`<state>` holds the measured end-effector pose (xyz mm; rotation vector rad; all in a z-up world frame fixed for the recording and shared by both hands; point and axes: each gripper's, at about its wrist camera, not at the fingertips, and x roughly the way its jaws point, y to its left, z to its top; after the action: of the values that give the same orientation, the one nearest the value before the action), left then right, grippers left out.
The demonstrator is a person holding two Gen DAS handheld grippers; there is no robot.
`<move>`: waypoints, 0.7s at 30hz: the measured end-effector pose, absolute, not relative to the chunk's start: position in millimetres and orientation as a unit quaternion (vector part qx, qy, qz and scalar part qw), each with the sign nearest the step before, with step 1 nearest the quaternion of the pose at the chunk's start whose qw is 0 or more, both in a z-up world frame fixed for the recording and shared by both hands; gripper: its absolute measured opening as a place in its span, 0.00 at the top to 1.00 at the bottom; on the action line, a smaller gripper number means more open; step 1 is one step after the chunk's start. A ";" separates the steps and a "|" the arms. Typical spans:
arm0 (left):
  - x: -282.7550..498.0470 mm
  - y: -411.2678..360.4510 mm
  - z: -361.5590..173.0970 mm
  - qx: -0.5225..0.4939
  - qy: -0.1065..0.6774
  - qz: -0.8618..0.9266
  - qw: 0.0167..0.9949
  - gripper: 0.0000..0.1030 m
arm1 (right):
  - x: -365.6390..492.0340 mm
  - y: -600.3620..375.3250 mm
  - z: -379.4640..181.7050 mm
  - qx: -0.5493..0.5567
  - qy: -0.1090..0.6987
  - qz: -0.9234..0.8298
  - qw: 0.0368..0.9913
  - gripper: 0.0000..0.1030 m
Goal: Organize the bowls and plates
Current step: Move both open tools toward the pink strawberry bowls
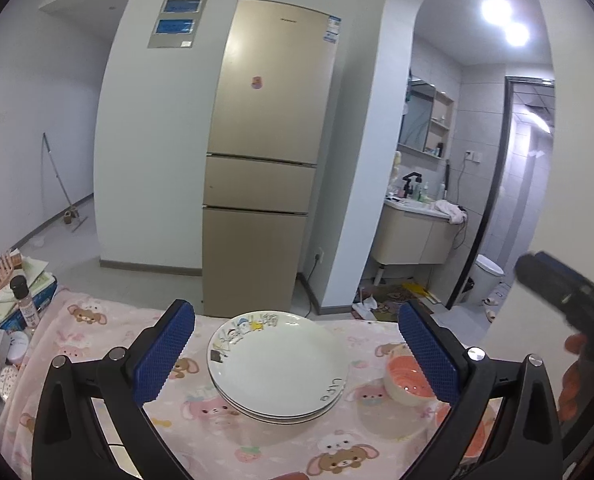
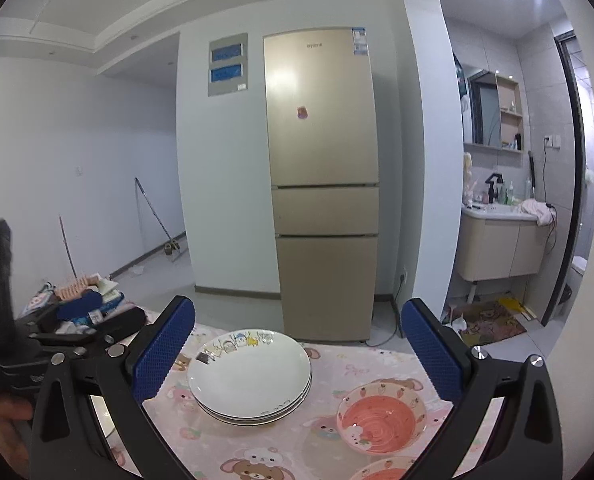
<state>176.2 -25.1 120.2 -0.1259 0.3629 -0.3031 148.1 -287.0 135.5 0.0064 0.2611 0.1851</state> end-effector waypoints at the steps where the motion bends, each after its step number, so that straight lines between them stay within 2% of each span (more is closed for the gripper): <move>1: 172.9 -27.0 122.4 -0.059 0.177 -0.152 0.971 0.00 | 143.0 -289.3 139.9 0.007 0.122 0.096 0.988 0.00; 6: 159.9 -43.7 127.9 -0.032 0.170 -0.165 0.971 0.00 | 121.9 -306.5 145.2 0.026 0.098 0.132 0.986 0.00; 11: 166.0 -68.5 129.9 -0.022 0.179 -0.184 0.966 0.00 | 129.7 -337.5 121.2 -0.014 0.138 0.081 0.987 0.00; 16: 185.7 -116.6 124.8 -0.038 0.220 -0.229 0.947 0.00 | 144.2 -387.9 109.4 0.076 0.147 0.082 0.983 0.00; 21: 209.4 -163.0 95.6 -0.031 0.266 -0.243 0.932 0.00 | 162.4 -414.3 83.9 0.089 0.179 0.051 0.979 0.00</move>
<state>209.4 -163.0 95.6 -0.0640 0.5449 -0.4971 162.4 -414.3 83.9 0.1786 0.3598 0.1020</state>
